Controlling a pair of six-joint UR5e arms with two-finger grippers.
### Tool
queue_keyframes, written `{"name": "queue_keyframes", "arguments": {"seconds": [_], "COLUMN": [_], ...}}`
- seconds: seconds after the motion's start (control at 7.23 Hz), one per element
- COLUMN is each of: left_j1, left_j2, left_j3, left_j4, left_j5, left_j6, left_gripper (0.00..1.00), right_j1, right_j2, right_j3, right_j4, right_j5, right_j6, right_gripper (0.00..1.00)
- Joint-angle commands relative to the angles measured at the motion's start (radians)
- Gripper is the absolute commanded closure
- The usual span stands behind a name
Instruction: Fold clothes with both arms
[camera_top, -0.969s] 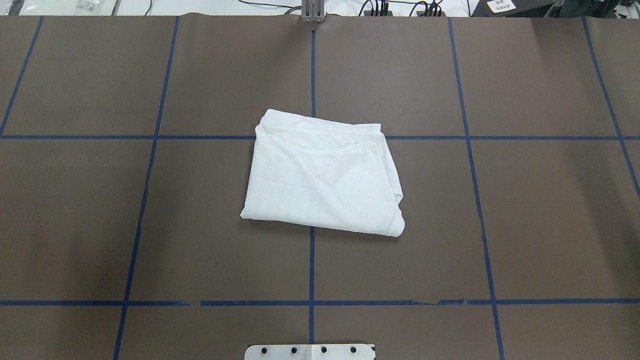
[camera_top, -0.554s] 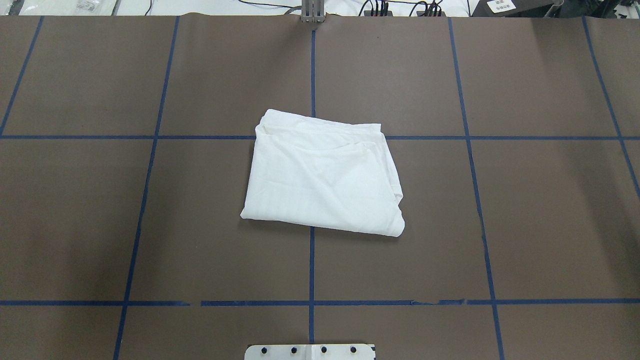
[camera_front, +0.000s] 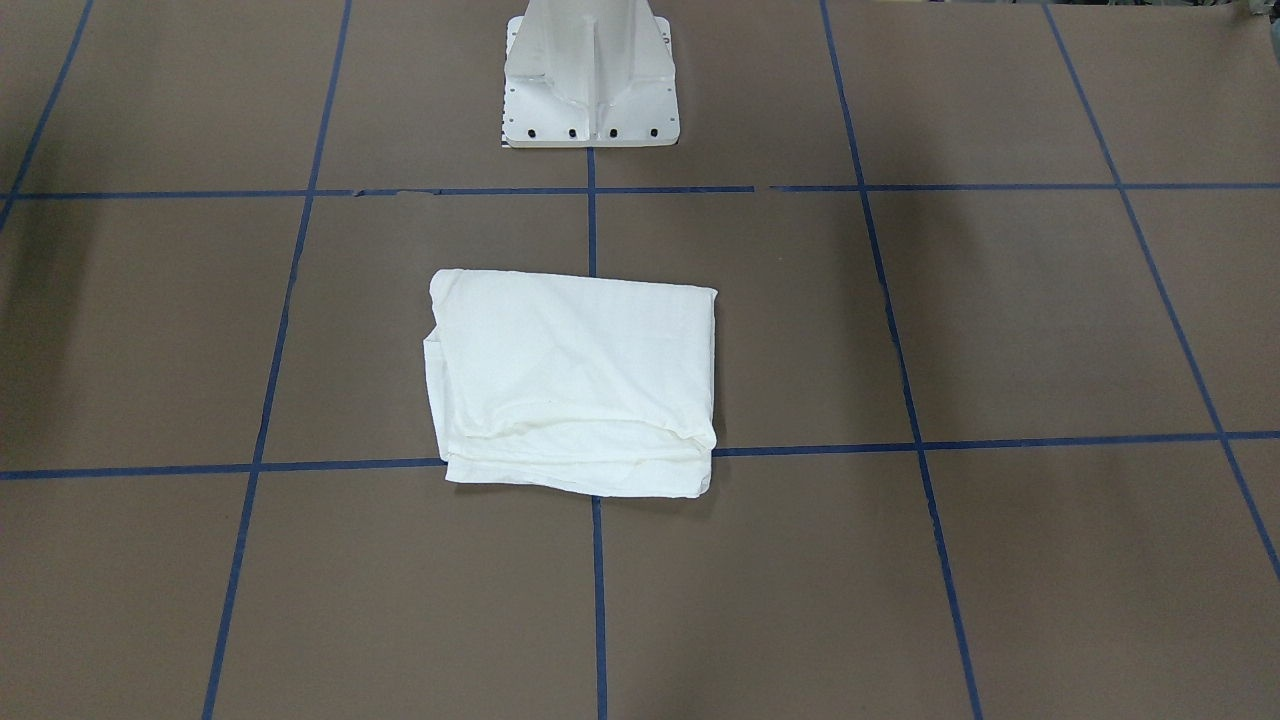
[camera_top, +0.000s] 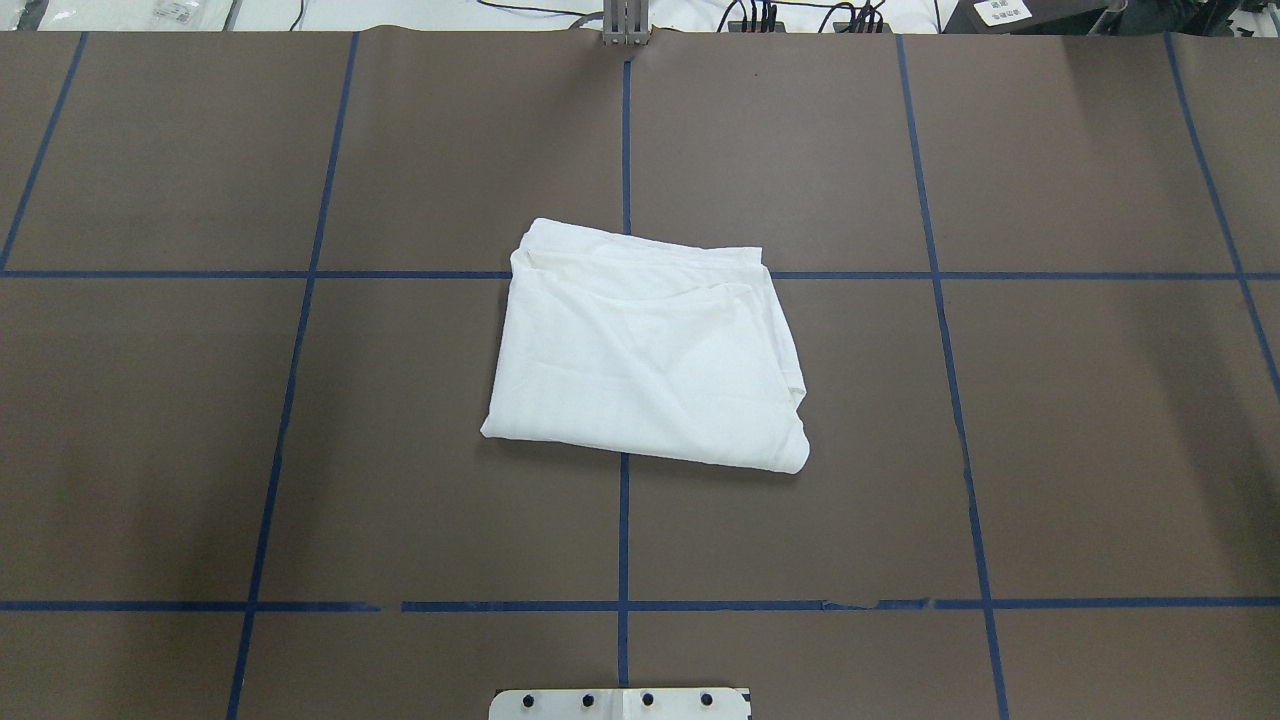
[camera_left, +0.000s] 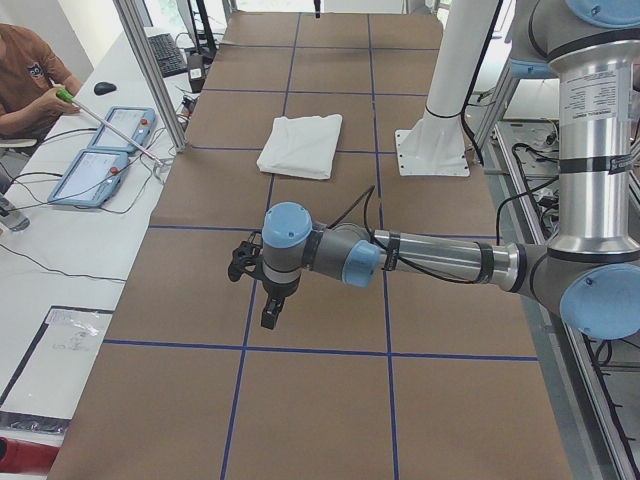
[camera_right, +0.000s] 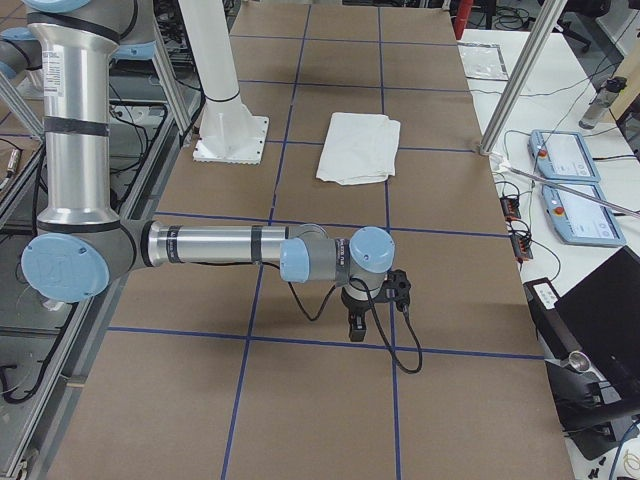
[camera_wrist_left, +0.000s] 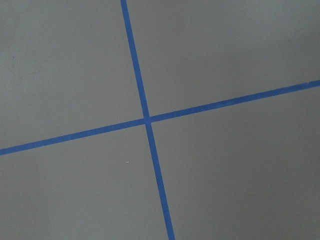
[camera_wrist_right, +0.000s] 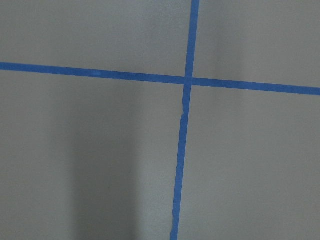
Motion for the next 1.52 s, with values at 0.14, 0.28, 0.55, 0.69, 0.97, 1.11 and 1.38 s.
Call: {"name": "queue_keyframes", "arguments": {"seconds": [0.14, 0.28, 0.55, 0.69, 0.97, 1.11, 1.38], "left_j1": [0.003, 0.003, 0.003, 0.003, 0.003, 0.003, 0.003], "left_j2": [-0.009, -0.009, -0.009, -0.009, -0.009, -0.01, -0.01], "left_j3": [0.009, 0.007, 0.003, 0.003, 0.003, 0.001, 0.001], "left_j4": [-0.013, -0.016, -0.014, -0.014, -0.014, -0.014, -0.014], "left_j5": [-0.04, -0.044, -0.042, -0.042, -0.041, -0.039, -0.038], "left_j6": [0.001, 0.002, 0.004, 0.004, 0.004, 0.002, -0.001], "left_gripper": [0.0, 0.0, 0.0, 0.0, 0.0, 0.0, 0.0], "right_j1": [0.0, 0.0, 0.0, 0.0, 0.0, 0.0, 0.0], "right_j2": [-0.002, -0.002, -0.002, -0.002, 0.0, -0.002, -0.002], "right_j3": [0.005, 0.003, 0.005, 0.003, 0.003, 0.003, 0.003], "right_j4": [0.0, 0.0, 0.0, 0.0, 0.0, 0.0, 0.0], "right_j5": [-0.006, -0.008, -0.006, -0.006, -0.006, -0.006, -0.006], "right_j6": [0.003, 0.003, 0.003, 0.003, 0.003, 0.003, 0.003], "right_gripper": [0.0, 0.0, 0.0, 0.0, 0.0, 0.0, 0.0]}}
